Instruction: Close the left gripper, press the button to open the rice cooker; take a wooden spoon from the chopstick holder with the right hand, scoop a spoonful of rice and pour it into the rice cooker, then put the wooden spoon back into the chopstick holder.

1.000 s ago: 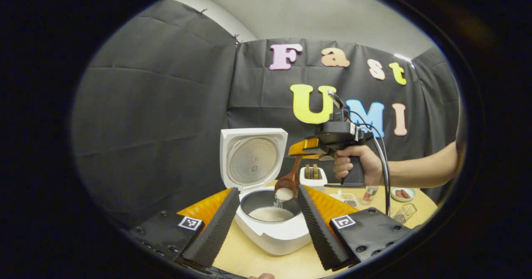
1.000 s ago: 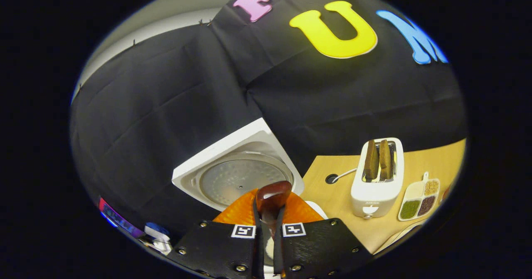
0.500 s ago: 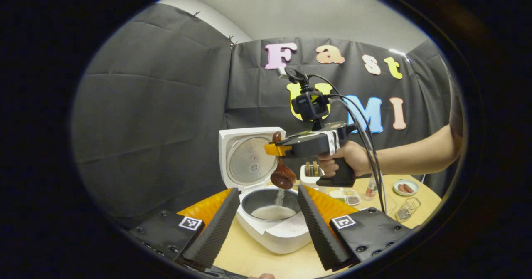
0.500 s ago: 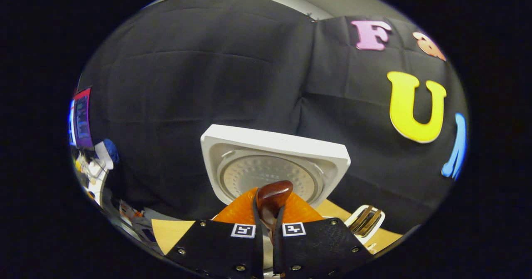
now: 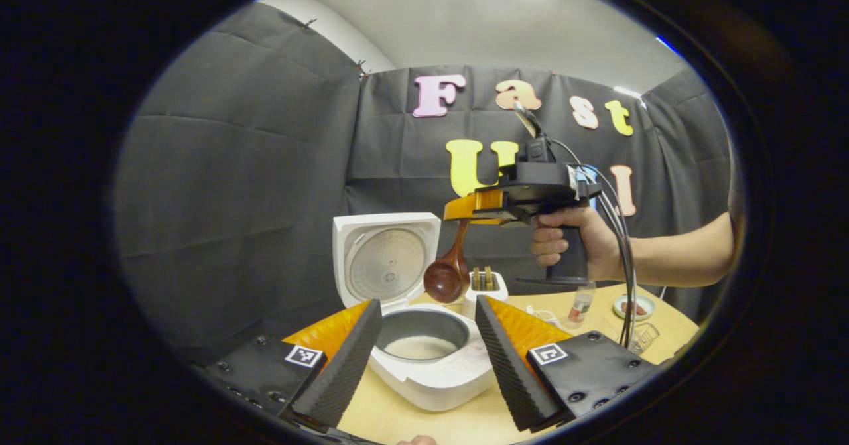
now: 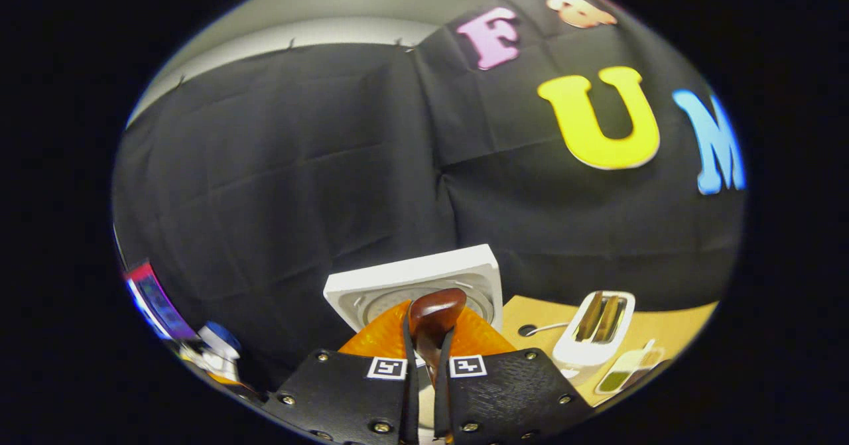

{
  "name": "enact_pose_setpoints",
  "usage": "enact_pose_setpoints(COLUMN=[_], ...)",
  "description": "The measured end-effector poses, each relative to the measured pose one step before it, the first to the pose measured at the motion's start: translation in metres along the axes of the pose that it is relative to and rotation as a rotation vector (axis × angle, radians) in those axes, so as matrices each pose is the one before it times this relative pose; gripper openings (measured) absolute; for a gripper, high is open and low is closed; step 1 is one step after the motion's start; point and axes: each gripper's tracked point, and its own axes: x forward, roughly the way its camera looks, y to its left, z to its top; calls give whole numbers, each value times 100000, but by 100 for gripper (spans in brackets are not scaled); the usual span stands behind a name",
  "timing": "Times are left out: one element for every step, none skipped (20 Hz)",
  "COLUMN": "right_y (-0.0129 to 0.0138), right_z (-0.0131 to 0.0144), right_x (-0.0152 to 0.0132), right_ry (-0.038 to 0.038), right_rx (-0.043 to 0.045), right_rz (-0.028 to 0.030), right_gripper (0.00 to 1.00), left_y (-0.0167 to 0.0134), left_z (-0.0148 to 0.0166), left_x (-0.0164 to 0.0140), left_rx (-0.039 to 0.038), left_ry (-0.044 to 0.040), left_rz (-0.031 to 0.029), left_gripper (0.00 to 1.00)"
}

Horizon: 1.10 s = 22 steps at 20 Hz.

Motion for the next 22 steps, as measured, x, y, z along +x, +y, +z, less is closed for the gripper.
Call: enact_pose_setpoints(right_y=[-965, -861, -989, -1030, -959, -865, -735, -956, -898, -744, -810, -434, -440, -231, -467, -634, -542, -373, -582, -684, -784, -849], right_z=[529, 439, 744, 866, 834, 855, 419, 60, 555, 585, 639, 871, 757, 921, 838, 715, 934, 1022, 901, 689, 574, 543], right_x=[-767, -892, -1154, -1505, -1118, -454, -606, -588, -722, -560, -768, -1228, -1047, -1110, -1401, -1209, -1251, -1331, -1327, -1118, -1055, -1003], right_ry=[-1221, -1511, -1976, -1968, -1543, -1767, -1844, -1853, -1891, -1992, -2044, -1583, -1275, -1281, -1337, -1160, -1231, -1185, -584, 9, -127, -683], right_rx=[8209, 7180, 6264, 5213, 5109, 5071, 4992, 4580, 3633, 2379, 1692, 1346, 1333, 1452, 1211, 1220, 1002, 720, 798, 249, 195, 249], right_rz=[-939, -893, -1079, -1184, -1291, -789, 432, 189, -418, -383, -656, -575, -538, -201, -114, -613, -628, -932, -1518, -1492, -1725, -1553], right_gripper=[9, 10, 9, 9, 9, 9, 9, 9, 9, 9, 9, 9, 9, 9, 9, 9, 9, 9, 9, 9, 9, 9], left_y=[-447, -509, -483, -414, -272, -386, -311, -505, -370, -353, -381, -284, -303, -538, -449, -472, -439, -398, -482, -561, -499, -487], left_z=[228, 221, 261, 34, 263, 396, 317, 61, 93, 25, -99, -196, 6, 157, 211, -23, 85, 107, -3, -76, 307, 354], left_x=[218, 120, 383, 456, 315, 195, 413, 588, 450, 434, 506, 373, 363, 292, 107, -60, 16, 23, 148, 164, 137, 199], left_rx=[-49, -148, -42, 447, 881, 793, 352, -197, -397, -597, -860, -1061, -1448, -1588, -1203, -563, 304, 467, 65, -186, -240, -156], left_ry=[-373, -401, -222, -64, -738, -970, -815, -156, -52, -426, 287, 476, 322, -141, -242, 53, -139, -29, 314, 388, -196, -504], left_rz=[-1414, -1446, -1563, -1027, -377, -809, -1111, -1676, -881, -467, -298, 37, 212, 176, 209, 233, 219, 272, -345, -365, -379, -455], left_gripper=[96, 97, 97, 97, 97, 98, 97, 97, 97, 99, 97, 97, 97, 97, 97, 96, 97, 98, 98, 96, 98, 96])
